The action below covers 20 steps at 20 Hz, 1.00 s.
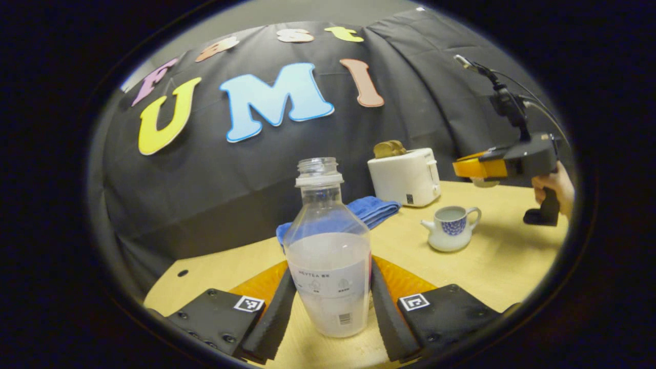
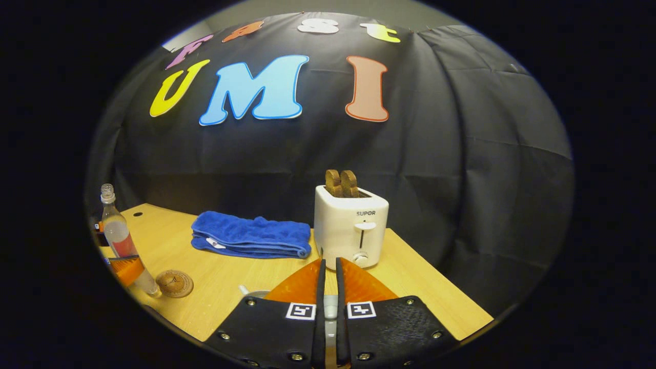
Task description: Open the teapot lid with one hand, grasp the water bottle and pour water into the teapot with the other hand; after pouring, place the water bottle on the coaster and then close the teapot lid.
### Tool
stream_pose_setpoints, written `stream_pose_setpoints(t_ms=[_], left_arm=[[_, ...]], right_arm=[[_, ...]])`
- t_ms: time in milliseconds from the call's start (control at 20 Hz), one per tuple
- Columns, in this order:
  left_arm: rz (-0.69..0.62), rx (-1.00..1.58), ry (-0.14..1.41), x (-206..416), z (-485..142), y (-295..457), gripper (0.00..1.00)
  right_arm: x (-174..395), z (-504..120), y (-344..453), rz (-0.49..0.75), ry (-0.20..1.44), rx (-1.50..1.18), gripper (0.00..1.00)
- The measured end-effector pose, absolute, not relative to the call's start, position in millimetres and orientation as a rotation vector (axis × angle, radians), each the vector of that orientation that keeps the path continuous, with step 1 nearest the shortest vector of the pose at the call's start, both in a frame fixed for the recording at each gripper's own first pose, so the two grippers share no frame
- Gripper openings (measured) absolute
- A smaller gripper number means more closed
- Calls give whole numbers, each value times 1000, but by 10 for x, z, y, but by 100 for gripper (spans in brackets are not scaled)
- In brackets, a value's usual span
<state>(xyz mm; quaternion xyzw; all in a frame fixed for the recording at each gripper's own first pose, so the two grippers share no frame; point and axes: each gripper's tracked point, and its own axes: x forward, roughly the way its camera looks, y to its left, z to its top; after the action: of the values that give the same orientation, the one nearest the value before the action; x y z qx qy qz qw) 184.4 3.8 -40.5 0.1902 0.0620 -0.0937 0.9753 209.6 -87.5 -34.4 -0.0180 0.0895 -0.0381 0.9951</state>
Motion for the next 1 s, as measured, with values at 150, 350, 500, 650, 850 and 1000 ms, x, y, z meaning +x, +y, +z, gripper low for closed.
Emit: stream_pose_setpoints(t_ms=[150, 350, 500, 650, 850, 1000], left_arm=[[-219, 600, 117, 2031, -364, -151, 87], [-280, 848, 102, 2332, -365, -422, 85], [-324, 986, 109, 2482, -426, -619, 84], [-355, 1140, 129, 2556, -492, -755, 84], [-376, 1346, 131, 2618, -474, -899, 84], [-403, 1455, 117, 2649, -433, -976, 84]], right_arm=[[2070, -390, -1055, -96, 207, 0, 8], [2019, -355, -1188, -120, 204, 34, 8], [1983, -268, -1209, -120, 181, 63, 8], [1956, -225, -1229, -119, 171, 92, 8], [1947, -205, -1238, -123, 162, 102, 8], [1937, -204, -1262, -128, 161, 109, 8]])
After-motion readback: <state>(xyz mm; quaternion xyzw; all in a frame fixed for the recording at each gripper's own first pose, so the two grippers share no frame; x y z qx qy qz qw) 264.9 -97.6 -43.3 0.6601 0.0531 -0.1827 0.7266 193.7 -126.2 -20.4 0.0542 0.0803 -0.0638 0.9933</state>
